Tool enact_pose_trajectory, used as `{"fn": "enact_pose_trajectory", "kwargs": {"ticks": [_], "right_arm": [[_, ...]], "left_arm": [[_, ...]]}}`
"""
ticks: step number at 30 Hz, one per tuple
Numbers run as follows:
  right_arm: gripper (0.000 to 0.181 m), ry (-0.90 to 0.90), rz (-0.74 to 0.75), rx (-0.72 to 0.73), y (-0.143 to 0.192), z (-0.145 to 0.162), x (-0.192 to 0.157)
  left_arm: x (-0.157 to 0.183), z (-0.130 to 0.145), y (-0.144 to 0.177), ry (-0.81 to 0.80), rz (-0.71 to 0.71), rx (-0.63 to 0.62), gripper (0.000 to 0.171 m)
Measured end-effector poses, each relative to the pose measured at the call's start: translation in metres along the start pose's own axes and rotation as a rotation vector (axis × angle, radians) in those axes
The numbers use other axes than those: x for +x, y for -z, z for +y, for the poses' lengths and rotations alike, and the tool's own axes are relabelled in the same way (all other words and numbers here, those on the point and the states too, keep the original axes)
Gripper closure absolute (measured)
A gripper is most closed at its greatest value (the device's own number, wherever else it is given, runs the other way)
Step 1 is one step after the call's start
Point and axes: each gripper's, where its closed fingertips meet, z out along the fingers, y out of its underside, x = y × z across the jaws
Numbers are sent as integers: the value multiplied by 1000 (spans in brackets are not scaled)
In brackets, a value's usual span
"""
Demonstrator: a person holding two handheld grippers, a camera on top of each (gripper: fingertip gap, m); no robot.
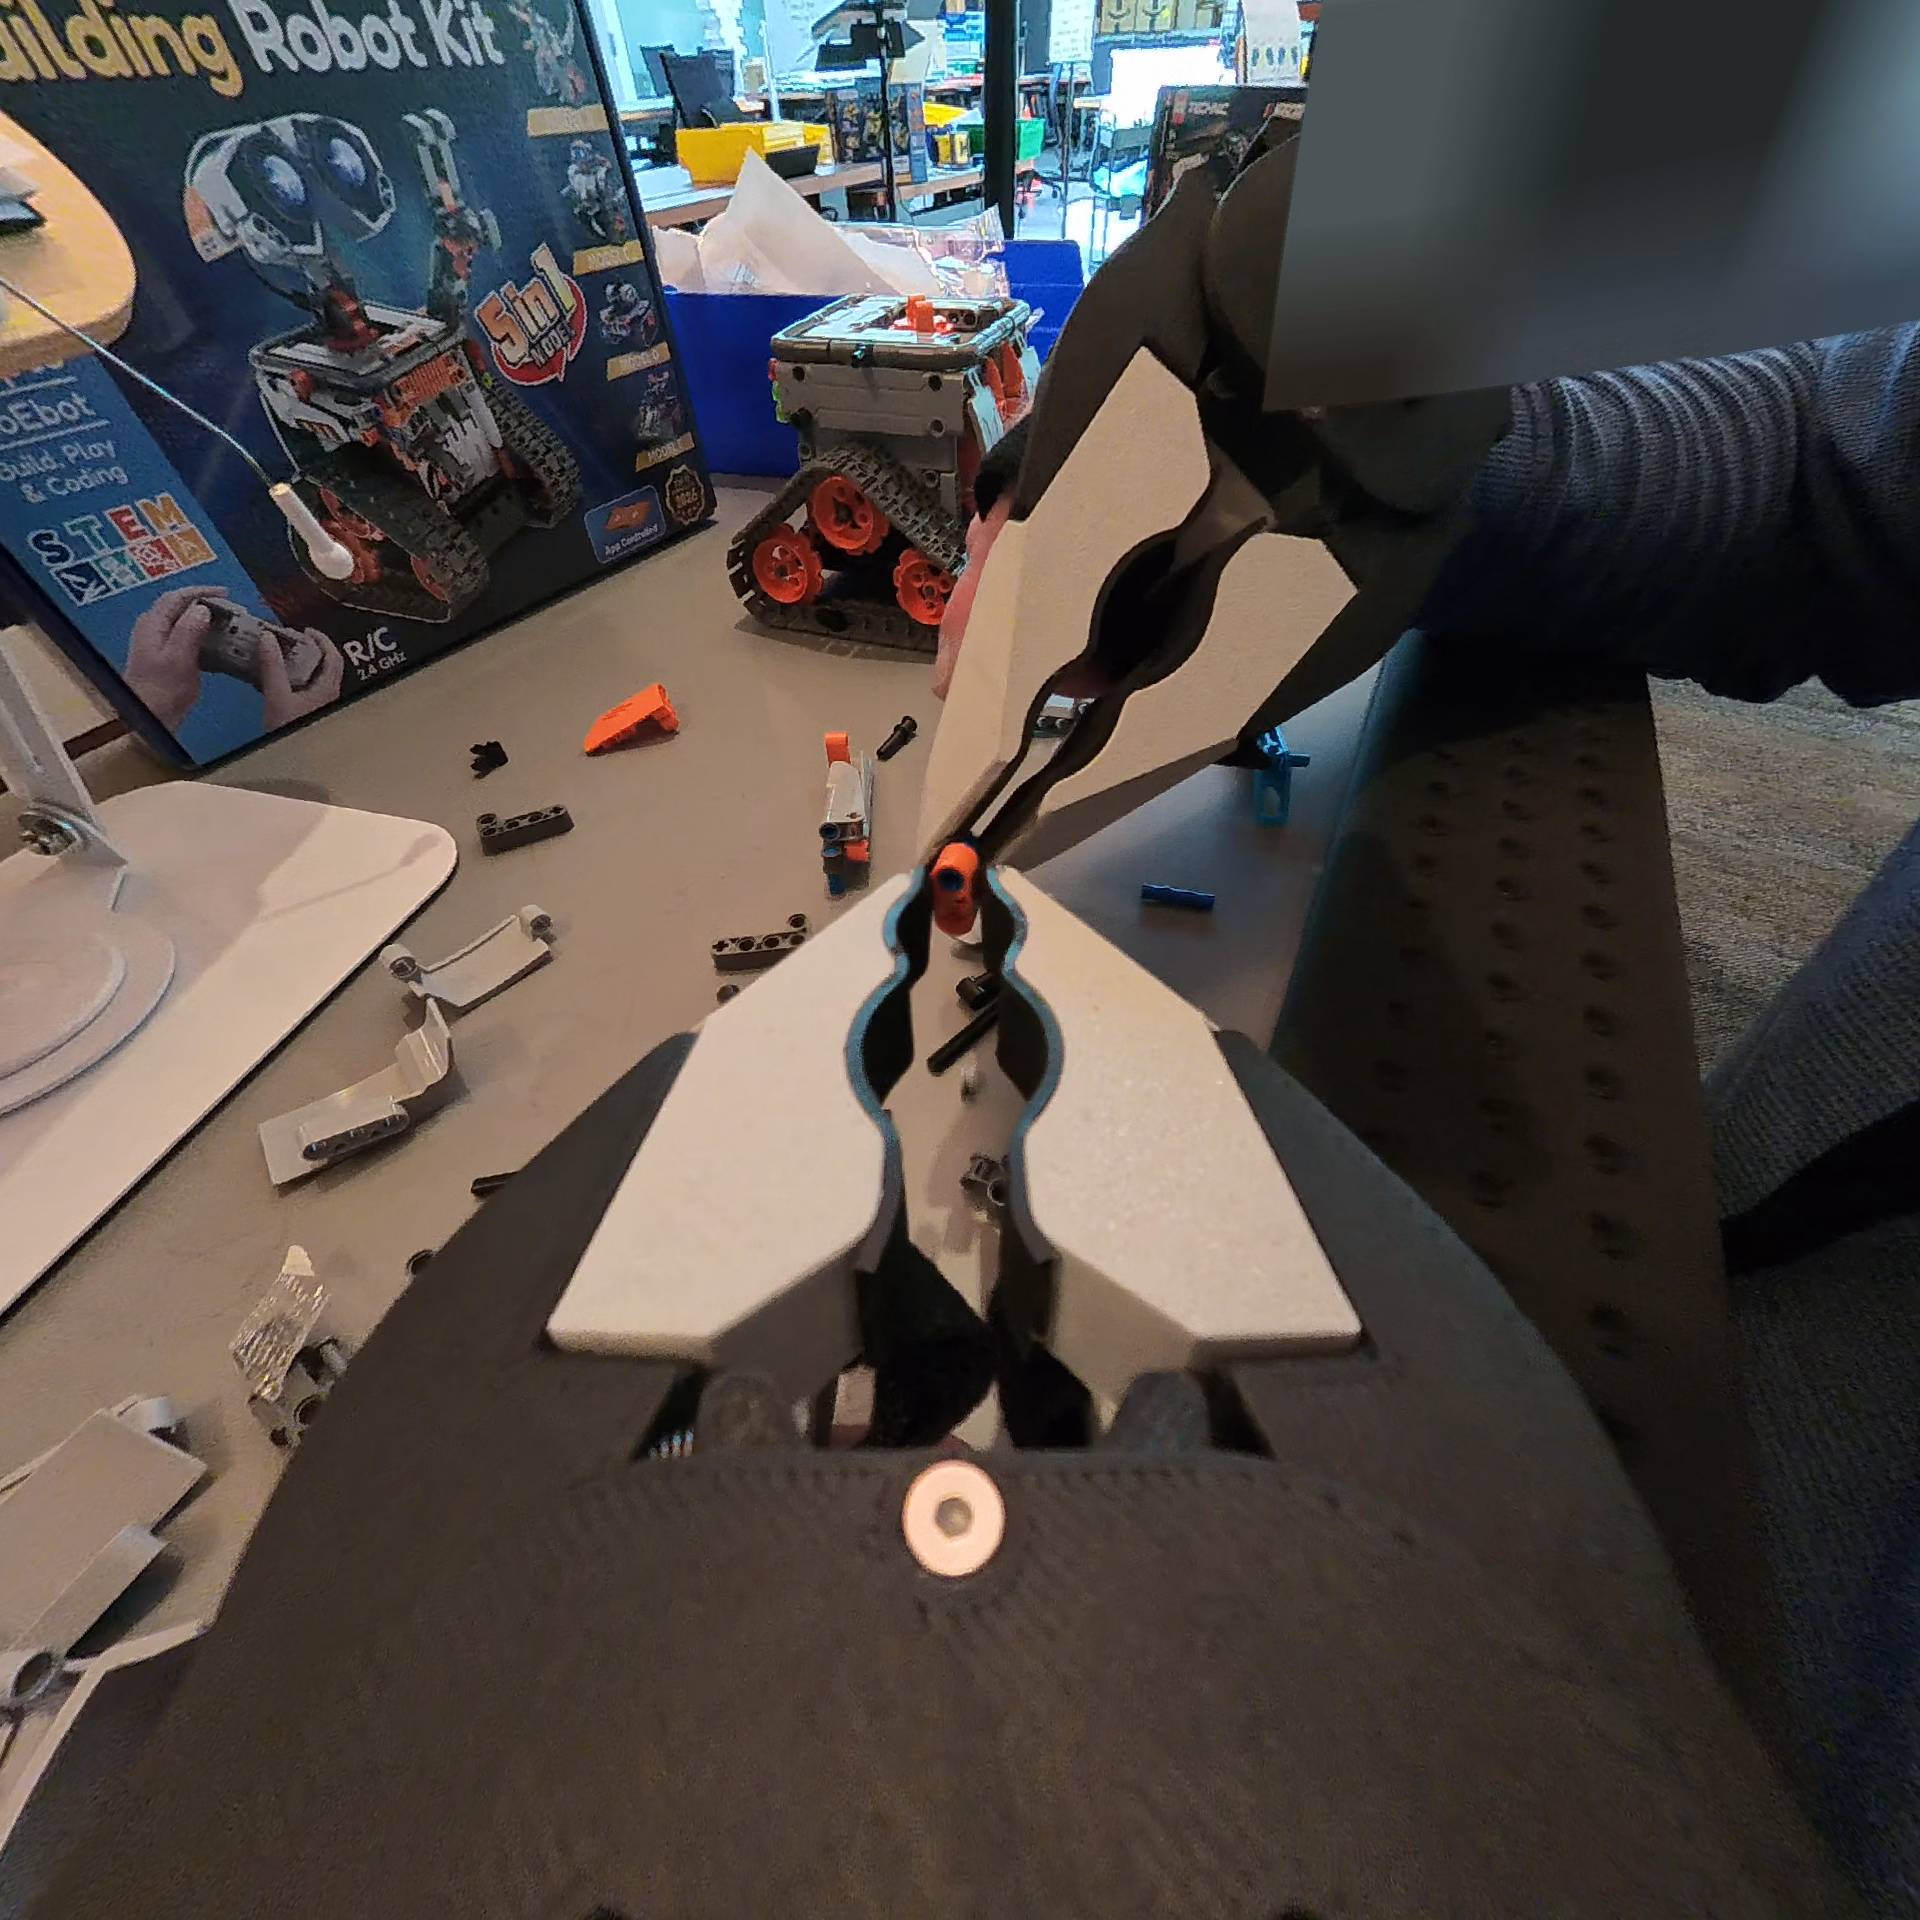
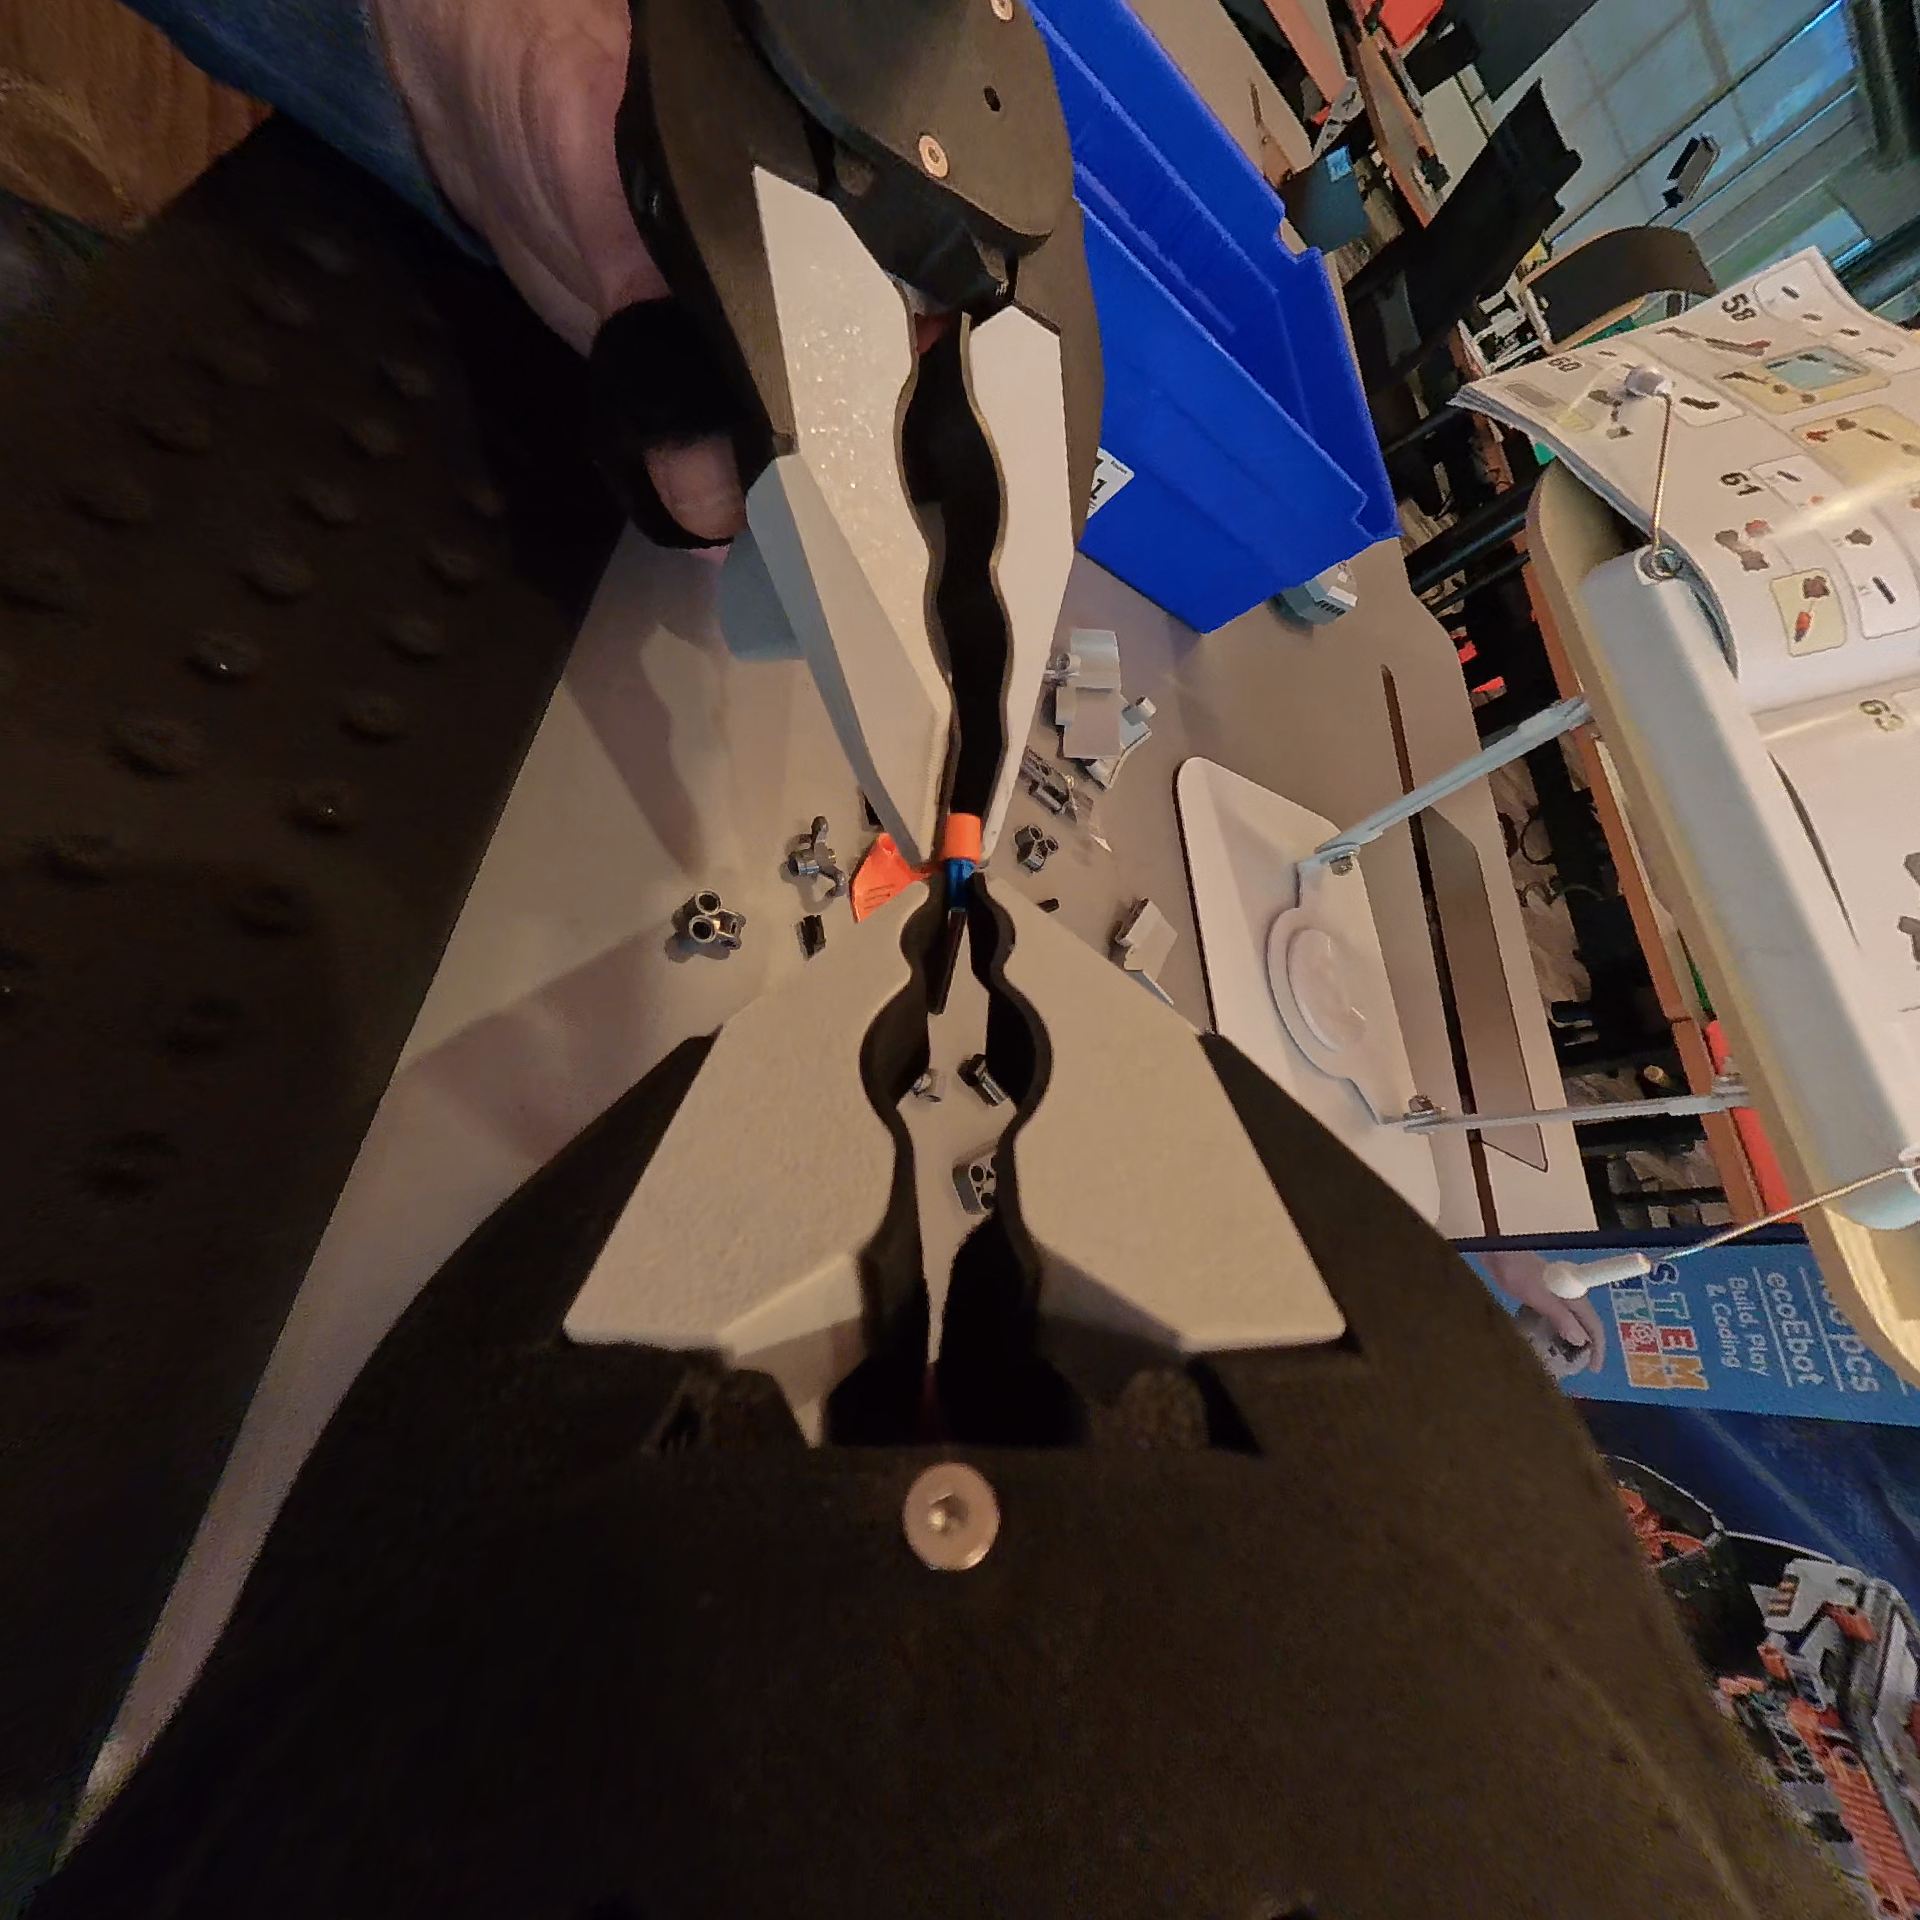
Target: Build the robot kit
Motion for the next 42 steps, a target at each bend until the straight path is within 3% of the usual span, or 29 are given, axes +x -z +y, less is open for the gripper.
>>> {"fn": "enact_pose_trajectory", "kwargs": {"ticks": [10, 19, 24, 42], "right_arm": [[180, -22, 8, 30, 3, -5, 2], [165, -406, -73, 185, 14, -17, 22], [164, -512, -142, 225, 15, -18, 20], [178, -624, -212, 311, 17, -29, 19]], "left_arm": [[1, -5, 3, 2, 6, 34, 166], [-6, -22, 13, 24, -24, 139, 166], [-9, -26, 15, 39, -21, 169, 166], [-2, -30, 13, 30, 29, 202, 166]]}}
